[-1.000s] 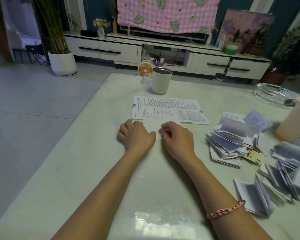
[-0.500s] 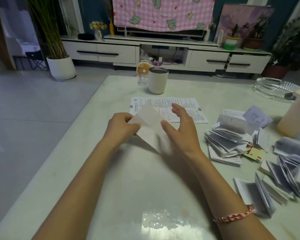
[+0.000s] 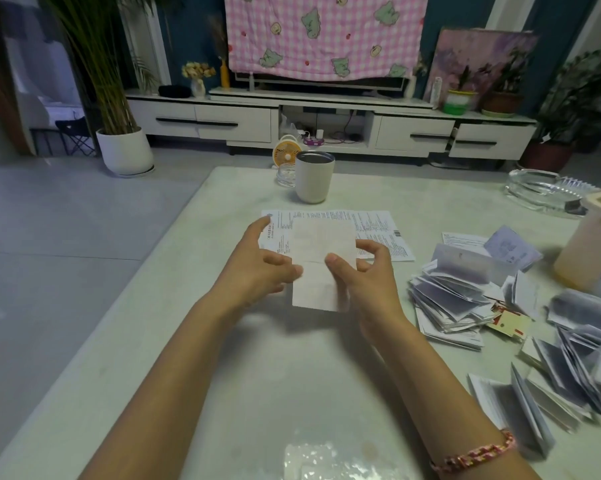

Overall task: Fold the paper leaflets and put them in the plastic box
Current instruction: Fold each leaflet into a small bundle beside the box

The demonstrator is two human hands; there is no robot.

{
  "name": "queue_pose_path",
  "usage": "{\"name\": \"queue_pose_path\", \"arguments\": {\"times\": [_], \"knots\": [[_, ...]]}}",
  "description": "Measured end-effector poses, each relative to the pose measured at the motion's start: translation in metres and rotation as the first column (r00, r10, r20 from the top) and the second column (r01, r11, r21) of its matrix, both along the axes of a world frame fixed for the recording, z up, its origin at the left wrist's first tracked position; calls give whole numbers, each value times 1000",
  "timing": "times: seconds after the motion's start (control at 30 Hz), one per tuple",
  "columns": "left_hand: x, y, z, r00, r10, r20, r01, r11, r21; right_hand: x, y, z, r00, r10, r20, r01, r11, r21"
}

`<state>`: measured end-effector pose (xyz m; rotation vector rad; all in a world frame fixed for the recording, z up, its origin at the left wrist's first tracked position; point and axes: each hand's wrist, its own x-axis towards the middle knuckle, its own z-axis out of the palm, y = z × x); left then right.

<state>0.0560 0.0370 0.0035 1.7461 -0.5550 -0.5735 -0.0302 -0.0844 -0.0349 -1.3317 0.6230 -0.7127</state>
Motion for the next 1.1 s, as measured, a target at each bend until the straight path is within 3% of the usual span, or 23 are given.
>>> {"name": "queue_pose_path", "arguments": {"times": [0.2,0.33,0.6,0.7,0.8,0.87,1.0,1.1], "knots": [[-6,-3,-2,982,-93,163,91,996,24,1,3,0,998,-44,-47,40,996,-79],[-5,-2,-8,980,-8,199,6,1000,9,-1,3,1,996,27,-83,-39,989,-141],[0,0,-7,992,129,-16,-130,987,-92,-1,-2,1,992,95,-87,-88,993,73],[0,0,-4,962,140,-235,-166,981,-98,-2,0,0,996,50,-78,-50,999,-3],[-1,0,-3,920,35,-389,-72,994,-80,-1,3,0,999,0,-47,-6,991,-131],[-5,-2,-3,936,31,-351,-53,997,-53,-1,4,0,999,6,-39,-12,990,-141],[-6,-3,-4,964,127,-236,-137,990,-27,-3,6,6,994,103,-31,-103,995,-3],[0,0,-5,980,149,-132,-150,989,1,-3,3,11,998,61,19,-62,997,47]]}}
